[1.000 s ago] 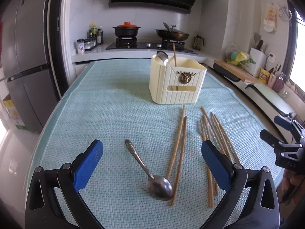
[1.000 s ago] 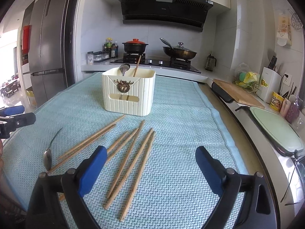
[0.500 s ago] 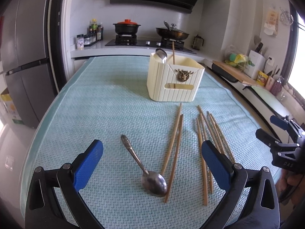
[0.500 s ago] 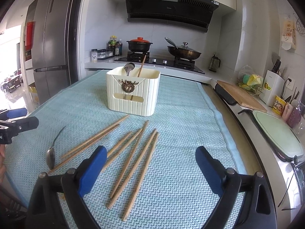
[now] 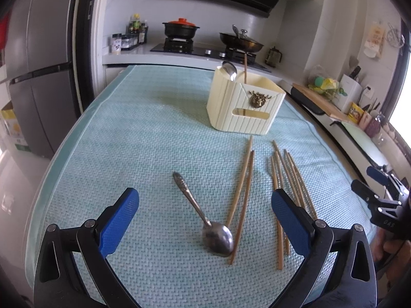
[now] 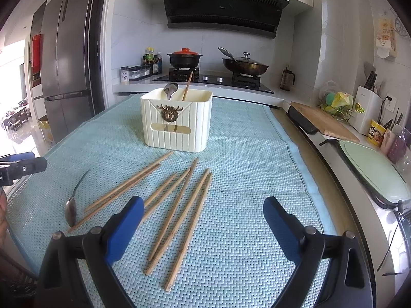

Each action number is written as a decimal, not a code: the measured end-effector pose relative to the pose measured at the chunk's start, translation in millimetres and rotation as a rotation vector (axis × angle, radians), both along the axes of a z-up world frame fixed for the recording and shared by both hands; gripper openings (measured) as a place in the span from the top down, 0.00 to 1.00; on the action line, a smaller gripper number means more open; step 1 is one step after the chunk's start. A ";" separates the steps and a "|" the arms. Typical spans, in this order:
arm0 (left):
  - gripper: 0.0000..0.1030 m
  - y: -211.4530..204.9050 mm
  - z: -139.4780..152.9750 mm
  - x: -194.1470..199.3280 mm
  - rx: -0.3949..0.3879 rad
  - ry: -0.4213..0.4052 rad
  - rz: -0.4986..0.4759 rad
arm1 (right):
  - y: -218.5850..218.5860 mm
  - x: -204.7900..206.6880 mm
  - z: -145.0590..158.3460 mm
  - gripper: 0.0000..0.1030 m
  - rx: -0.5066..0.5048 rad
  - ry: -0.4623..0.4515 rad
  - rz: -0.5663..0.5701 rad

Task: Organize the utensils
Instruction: 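Move the left tool toward the second steel spoon on the towel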

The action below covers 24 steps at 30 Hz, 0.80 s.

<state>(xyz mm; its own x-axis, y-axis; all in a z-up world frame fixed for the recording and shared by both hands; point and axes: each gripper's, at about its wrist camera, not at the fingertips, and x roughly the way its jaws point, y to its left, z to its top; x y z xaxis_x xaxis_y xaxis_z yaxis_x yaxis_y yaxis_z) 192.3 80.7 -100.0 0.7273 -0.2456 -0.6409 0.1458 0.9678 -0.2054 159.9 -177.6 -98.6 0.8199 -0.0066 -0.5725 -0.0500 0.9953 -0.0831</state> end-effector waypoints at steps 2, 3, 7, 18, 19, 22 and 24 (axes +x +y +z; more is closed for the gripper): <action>0.01 11.1 -5.0 0.4 -0.009 0.019 0.019 | -2.6 0.4 -4.2 0.07 0.002 0.020 -0.003; 0.01 15.8 -8.3 0.8 -0.013 0.031 0.022 | -3.9 1.2 -6.7 0.07 0.007 0.032 -0.004; 0.01 28.2 -21.7 5.6 -0.012 0.074 0.033 | -9.2 4.8 -13.9 0.07 0.056 0.074 -0.013; 0.01 21.8 -43.2 42.8 -0.051 0.229 -0.010 | -5.3 6.3 -23.2 0.07 0.097 0.124 0.013; 0.02 19.9 -45.3 48.0 -0.054 0.257 -0.018 | -6.4 6.1 -23.8 0.07 0.100 0.128 0.013; 0.02 7.9 -46.2 51.4 -0.010 0.269 -0.045 | -8.8 2.8 -24.5 0.07 0.109 0.131 0.010; 0.02 -1.3 -48.0 50.4 0.026 0.266 -0.057 | -10.7 -0.4 -25.1 0.07 0.114 0.132 0.009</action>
